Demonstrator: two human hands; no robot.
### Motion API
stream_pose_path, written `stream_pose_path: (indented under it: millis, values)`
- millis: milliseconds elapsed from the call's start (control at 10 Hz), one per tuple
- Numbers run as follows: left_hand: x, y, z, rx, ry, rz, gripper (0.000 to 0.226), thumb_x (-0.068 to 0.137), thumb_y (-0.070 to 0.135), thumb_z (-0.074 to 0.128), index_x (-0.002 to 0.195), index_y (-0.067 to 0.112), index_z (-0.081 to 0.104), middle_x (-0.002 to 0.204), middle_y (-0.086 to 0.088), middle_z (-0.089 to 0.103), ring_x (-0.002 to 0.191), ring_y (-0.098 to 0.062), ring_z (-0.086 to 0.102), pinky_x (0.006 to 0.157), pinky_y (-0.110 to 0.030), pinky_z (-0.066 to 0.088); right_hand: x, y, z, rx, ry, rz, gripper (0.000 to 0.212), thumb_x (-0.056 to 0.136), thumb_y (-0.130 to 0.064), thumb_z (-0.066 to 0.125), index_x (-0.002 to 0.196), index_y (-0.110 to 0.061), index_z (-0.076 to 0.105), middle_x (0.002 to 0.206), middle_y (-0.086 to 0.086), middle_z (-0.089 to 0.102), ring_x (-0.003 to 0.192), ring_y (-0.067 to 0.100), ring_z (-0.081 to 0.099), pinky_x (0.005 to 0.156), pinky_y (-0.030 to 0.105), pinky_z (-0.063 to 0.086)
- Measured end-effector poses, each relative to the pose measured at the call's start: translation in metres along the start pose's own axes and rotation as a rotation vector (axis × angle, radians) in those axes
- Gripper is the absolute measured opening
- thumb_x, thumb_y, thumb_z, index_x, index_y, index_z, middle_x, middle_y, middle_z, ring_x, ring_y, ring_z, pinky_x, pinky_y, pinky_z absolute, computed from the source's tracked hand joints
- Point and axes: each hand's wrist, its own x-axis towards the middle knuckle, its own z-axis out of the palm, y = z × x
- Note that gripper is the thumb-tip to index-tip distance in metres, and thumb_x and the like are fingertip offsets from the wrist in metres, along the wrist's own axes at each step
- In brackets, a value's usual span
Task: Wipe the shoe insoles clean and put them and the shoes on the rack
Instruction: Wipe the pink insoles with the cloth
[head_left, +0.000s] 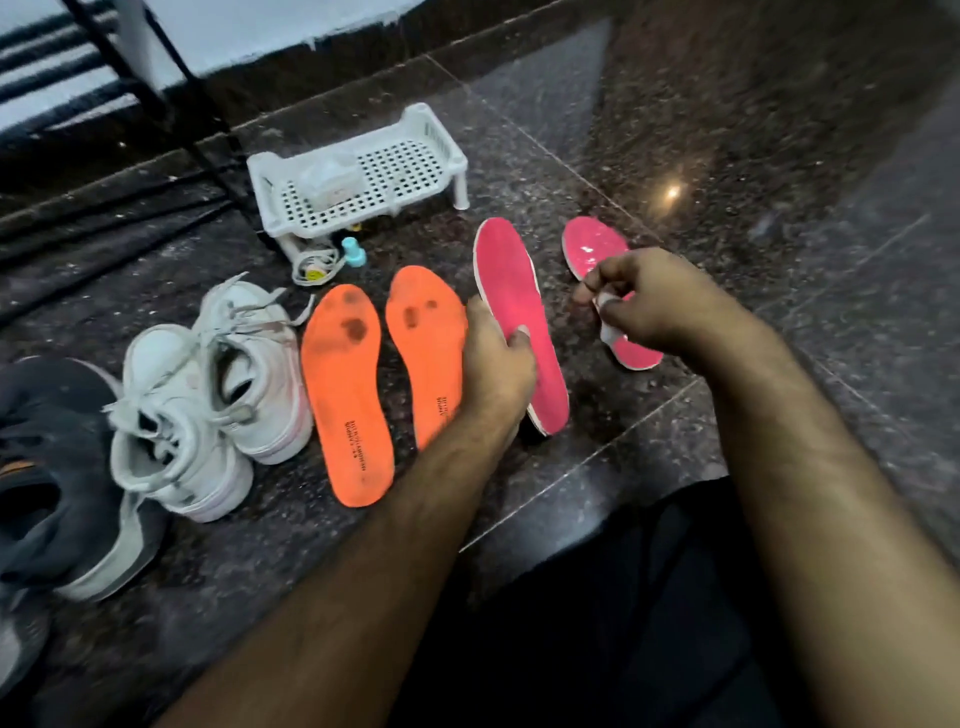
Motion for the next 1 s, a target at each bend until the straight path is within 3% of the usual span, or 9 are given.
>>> stream_pose_path:
  millis: [100,200,300,400,500,600,700,900,1000]
  values:
    - [0.024,-0.012,0.022,0.244,0.02,0.07,0.056,0.078,0.015,0.056,0.132,0.012,0.045,0.122,-0.016,0.057,0.114,-0.035,0.057,0.102,-0.047,0.046,0.025,0.023,-0.009,0.023,0.087,0.107,0.026,0.084,-0.002,0.055,0.086,-0.02,0.074,0.066,-0.005,0.064,0.07,0.015,0.061,0.061,0.022,0.042]
    - [0.029,-0.019,0.032,0.569,0.129,0.267,0.076,0.08,-0.008,0.058,0.151,0.003,0.033,0.147,-0.023,0.034,0.138,-0.037,0.037,0.117,-0.04,0.032,0.048,0.043,-0.01,-0.02,0.177,0.196,0.01,0.086,-0.017,0.066,0.091,-0.012,0.073,0.088,0.012,0.071,0.091,0.028,0.068,0.081,0.03,0.052]
    - [0.03,-0.023,0.041,0.739,0.176,0.482,0.062,0.088,-0.006,0.056,0.146,0.01,0.044,0.161,-0.02,0.021,0.153,-0.035,0.014,0.123,-0.043,0.023,0.064,0.058,-0.005,-0.114,0.205,0.26,0.023,0.083,-0.015,0.067,0.104,-0.01,0.071,0.106,0.017,0.07,0.103,0.031,0.067,0.085,0.033,0.051]
    - [0.028,-0.011,0.058,0.635,-0.011,0.536,0.043,0.086,-0.005,0.053,0.128,0.007,0.058,0.152,-0.016,0.038,0.146,-0.03,0.032,0.118,-0.042,0.032,0.08,0.072,0.004,-0.147,0.162,0.31,0.029,0.079,-0.019,0.069,0.107,-0.009,0.069,0.107,0.017,0.069,0.102,0.032,0.067,0.081,0.034,0.051]
    - [0.025,0.001,0.077,0.548,-0.108,0.449,0.03,0.091,0.003,0.051,0.119,0.002,0.061,0.122,-0.018,0.058,0.116,-0.033,0.054,0.101,-0.04,0.041,0.098,0.086,0.02,-0.181,0.114,0.334,0.039,0.066,-0.029,0.069,0.101,-0.012,0.068,0.096,0.012,0.07,0.09,0.03,0.069,0.075,0.035,0.052]
    - [0.043,-0.002,0.097,0.348,-0.115,0.106,0.033,0.091,0.017,0.057,0.121,0.005,0.057,0.117,-0.022,0.059,0.109,-0.037,0.058,0.096,-0.043,0.046,0.151,0.142,0.05,-0.216,0.081,0.347,0.05,0.052,-0.045,0.062,0.092,-0.016,0.065,0.082,0.004,0.07,0.069,0.024,0.066,0.068,0.035,0.055]
    - [0.063,-0.017,0.102,0.126,-0.087,-0.097,0.041,0.075,0.042,0.059,0.104,0.014,0.054,0.102,-0.018,0.068,0.096,-0.038,0.068,0.083,-0.054,0.056,0.148,0.131,0.047,-0.172,0.082,0.387,0.048,0.053,-0.045,0.062,0.09,-0.015,0.065,0.082,0.005,0.071,0.068,0.024,0.068,0.071,0.04,0.059]
    - [0.042,0.009,0.067,-0.024,-0.138,-0.065,0.031,0.074,0.023,0.057,0.105,0.022,0.061,0.093,-0.007,0.074,0.083,-0.028,0.071,0.08,-0.047,0.06,0.076,0.041,0.006,-0.033,0.164,0.288,0.032,0.086,-0.029,0.06,0.109,-0.007,0.067,0.109,0.017,0.068,0.105,0.034,0.066,0.084,0.033,0.049]
    - [0.024,0.03,0.021,-0.197,-0.084,-0.025,0.034,0.082,0.007,0.062,0.114,0.012,0.053,0.102,-0.016,0.072,0.085,-0.03,0.07,0.077,-0.045,0.057,0.064,0.02,0.003,0.258,0.189,0.075,0.036,0.087,-0.043,0.058,0.077,-0.009,0.066,0.077,0.009,0.071,0.072,0.024,0.068,0.074,0.034,0.055]
